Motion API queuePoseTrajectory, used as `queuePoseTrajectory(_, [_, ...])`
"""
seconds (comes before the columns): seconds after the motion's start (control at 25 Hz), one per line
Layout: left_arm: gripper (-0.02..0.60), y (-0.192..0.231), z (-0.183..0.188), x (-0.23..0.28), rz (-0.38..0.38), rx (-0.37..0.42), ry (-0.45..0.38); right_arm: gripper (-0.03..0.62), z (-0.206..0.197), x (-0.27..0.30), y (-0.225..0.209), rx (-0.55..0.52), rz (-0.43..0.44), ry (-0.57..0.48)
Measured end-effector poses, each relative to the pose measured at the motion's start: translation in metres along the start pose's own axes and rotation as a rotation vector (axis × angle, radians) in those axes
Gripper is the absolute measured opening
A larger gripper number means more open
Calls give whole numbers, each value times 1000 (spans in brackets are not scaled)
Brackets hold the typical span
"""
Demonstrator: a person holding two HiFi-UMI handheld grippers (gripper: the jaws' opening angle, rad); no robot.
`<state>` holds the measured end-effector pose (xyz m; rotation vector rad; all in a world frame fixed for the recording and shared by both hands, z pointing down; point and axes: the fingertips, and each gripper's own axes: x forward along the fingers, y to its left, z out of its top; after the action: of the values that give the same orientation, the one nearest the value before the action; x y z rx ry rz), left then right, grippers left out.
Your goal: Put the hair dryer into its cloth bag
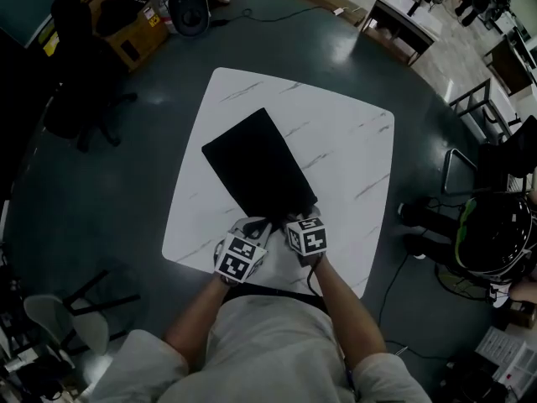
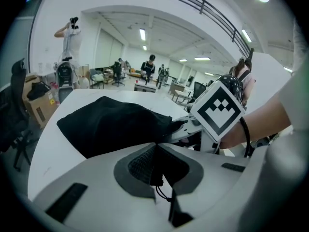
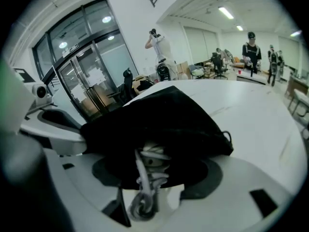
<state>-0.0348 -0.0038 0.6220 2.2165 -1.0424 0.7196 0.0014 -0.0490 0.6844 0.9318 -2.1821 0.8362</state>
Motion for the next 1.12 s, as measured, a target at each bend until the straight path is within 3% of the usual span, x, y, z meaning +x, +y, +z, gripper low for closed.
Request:
queuePoseTrajectory(0.36, [16,-2,-2,3,61,-12,4,290,-13,-39,-6,-47,5,-17])
queuePoseTrajectory(0.64, [17,-6,-2,6,102,-25,-2,288,-23,-79,-19,-204,-4,-42])
queuePoseTrajectory(0.88, [15,-7,-4,4,139,-36,-8,282,-11,-92,-50,-272,-57,-61])
queuePoseTrajectory(1.12, [16,-7,-5,6,166,-32,-23,255,7,-68,-63,-497,-112,-36])
